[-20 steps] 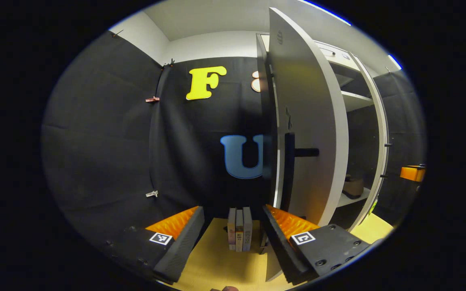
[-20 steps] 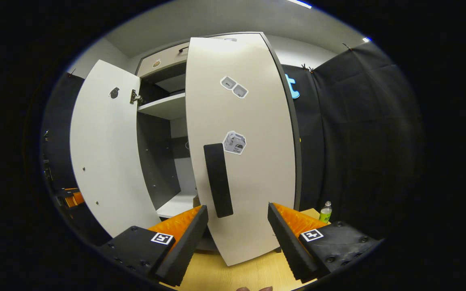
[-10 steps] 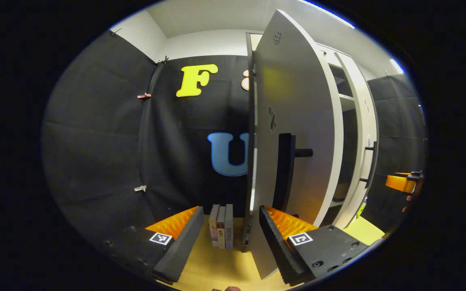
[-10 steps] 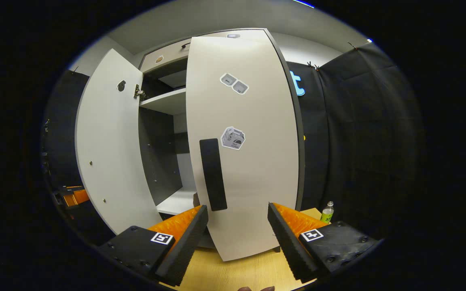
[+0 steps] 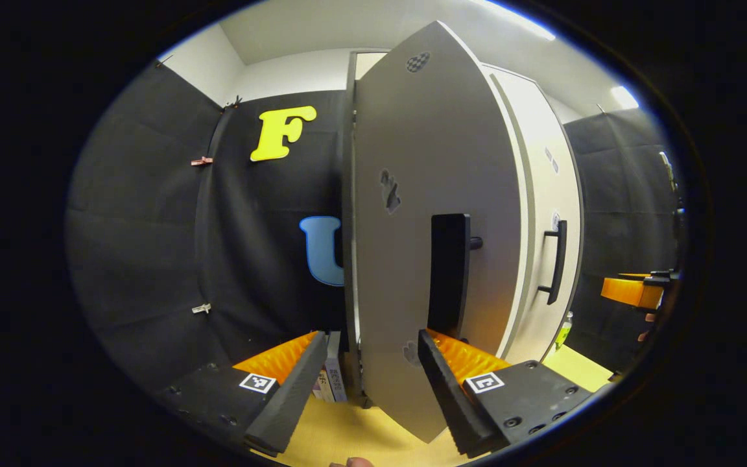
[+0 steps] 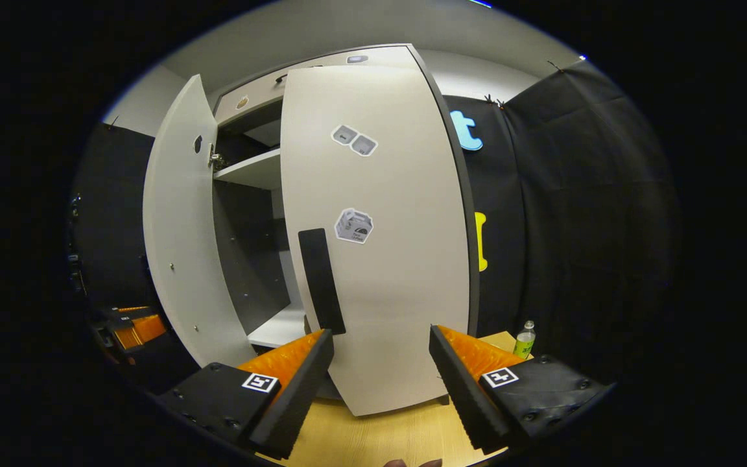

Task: Grab one shoe with the right hand and put it into the shoe cabinet, grab the other shoe with the left hand and put it into the shoe cabinet; then close the right door with the right hand and the left door with the left hand.

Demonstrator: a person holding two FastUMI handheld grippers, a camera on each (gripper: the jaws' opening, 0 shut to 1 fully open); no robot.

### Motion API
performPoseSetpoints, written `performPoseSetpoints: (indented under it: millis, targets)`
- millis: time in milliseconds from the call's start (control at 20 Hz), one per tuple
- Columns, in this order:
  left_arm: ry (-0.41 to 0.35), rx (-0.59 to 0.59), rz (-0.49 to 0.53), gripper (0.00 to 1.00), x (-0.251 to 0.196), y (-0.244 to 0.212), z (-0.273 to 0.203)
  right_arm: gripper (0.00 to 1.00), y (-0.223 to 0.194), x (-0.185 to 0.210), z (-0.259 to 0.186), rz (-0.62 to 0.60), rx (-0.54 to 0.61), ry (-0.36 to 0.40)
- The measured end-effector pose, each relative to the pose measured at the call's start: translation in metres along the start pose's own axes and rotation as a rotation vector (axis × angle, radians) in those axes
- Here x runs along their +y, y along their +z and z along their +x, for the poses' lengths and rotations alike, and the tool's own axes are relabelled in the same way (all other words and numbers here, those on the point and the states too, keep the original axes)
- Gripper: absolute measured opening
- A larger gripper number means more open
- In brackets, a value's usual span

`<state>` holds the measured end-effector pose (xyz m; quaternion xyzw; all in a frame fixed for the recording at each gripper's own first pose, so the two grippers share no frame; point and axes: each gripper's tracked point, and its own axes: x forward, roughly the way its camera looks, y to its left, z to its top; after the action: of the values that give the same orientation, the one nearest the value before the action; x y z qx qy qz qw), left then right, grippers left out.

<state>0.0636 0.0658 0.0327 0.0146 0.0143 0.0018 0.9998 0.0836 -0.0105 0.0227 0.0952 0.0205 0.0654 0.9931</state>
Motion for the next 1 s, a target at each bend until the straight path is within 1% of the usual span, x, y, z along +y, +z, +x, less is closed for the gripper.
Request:
performPoseSetpoints:
  millis: [50, 100, 150, 350, 500, 600, 750, 900, 1000]
  targets:
    - [-0.006, -0.001, 0.003, 0.89, -0.006, 0.001, 0.003, 0.98, 0.001, -0.001, 0.0, -0.002, -0.001, 0.001]
    - [-0.015, 0.0, 0.001, 0.89, -0.013, 0.001, 0.007, 0.98, 0.003, -0.002, -0.001, -0.004, -0.003, 0.002]
    - [-0.026, 0.002, -0.002, 0.92, -0.022, 0.001, 0.01, 0.98, 0.004, -0.003, -0.001, -0.004, -0.004, 0.003]
    - [-0.068, 0.016, 0.006, 0.93, -0.055, -0.002, 0.028, 0.98, 0.005, -0.006, -0.001, -0.008, -0.002, 0.009]
    - [-0.036, 0.004, 0.038, 0.92, -0.062, 0.0, 0.034, 0.98, 0.009, -0.006, -0.001, -0.013, -0.006, 0.014]
    - [-0.024, 0.0, 0.045, 0.93, -0.066, 0.0, 0.036, 0.98, 0.008, -0.004, 0.001, -0.01, -0.004, 0.023]
    - [-0.044, 0.013, 0.031, 0.92, -0.071, -0.002, 0.038, 0.98, 0.007, 0.001, 0.001, -0.012, 0.002, 0.036]
    - [-0.087, 0.014, 0.016, 0.94, -0.08, 0.0, 0.034, 0.98, 0.007, 0.006, -0.001, -0.014, 0.003, 0.045]
    - [-0.08, 0.006, 0.014, 0.92, -0.077, 0.004, 0.029, 0.98, 0.006, 0.009, -0.003, -0.019, 0.003, 0.048]
